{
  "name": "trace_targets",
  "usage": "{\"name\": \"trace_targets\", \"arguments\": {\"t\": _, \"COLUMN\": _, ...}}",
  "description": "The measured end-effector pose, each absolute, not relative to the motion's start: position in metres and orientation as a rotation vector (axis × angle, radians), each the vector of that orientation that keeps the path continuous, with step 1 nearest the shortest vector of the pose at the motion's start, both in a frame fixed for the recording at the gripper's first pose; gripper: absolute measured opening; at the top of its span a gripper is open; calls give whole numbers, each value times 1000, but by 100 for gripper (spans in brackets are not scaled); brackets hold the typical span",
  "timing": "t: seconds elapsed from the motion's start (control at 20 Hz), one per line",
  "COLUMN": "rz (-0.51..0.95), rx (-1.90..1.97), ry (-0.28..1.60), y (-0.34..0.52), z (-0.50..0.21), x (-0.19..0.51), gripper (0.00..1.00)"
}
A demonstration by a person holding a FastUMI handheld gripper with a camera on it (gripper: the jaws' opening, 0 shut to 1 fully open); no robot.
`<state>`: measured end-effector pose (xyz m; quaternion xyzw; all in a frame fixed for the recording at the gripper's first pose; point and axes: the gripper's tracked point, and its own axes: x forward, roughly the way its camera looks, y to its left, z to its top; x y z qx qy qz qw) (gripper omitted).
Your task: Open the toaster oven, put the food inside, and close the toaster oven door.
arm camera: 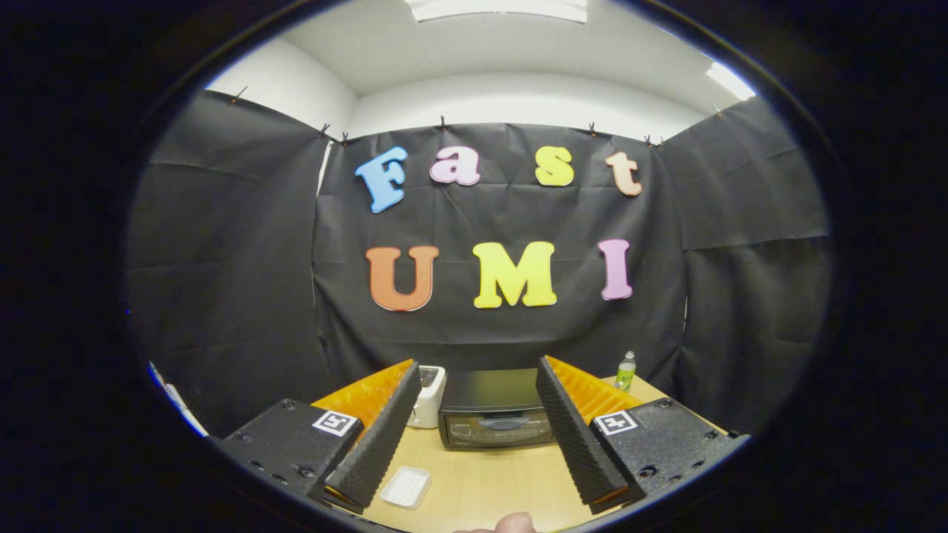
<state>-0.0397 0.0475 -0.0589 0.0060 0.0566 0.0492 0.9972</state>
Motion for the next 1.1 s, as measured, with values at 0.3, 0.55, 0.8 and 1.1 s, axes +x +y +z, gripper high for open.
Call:
{"name": "trace_targets", "arguments": {"t": 0.3, "rz": 68, "rx": 26, "ry": 128, "y": 32, "z": -64, "x": -34, "gripper": 100}}
{"name": "trace_targets", "arguments": {"t": 0.55, "rz": 62, "rx": 31, "ry": 140, "y": 30, "z": -67, "x": -31, "gripper": 100}}
{"name": "trace_targets", "arguments": {"t": 0.8, "rz": 62, "rx": 32, "ry": 136, "y": 28, "z": -65, "x": -32, "gripper": 100}}
{"name": "trace_targets", "arguments": {"t": 1.1, "rz": 79, "rx": 28, "ry": 146, "y": 31, "z": -67, "x": -34, "gripper": 100}}
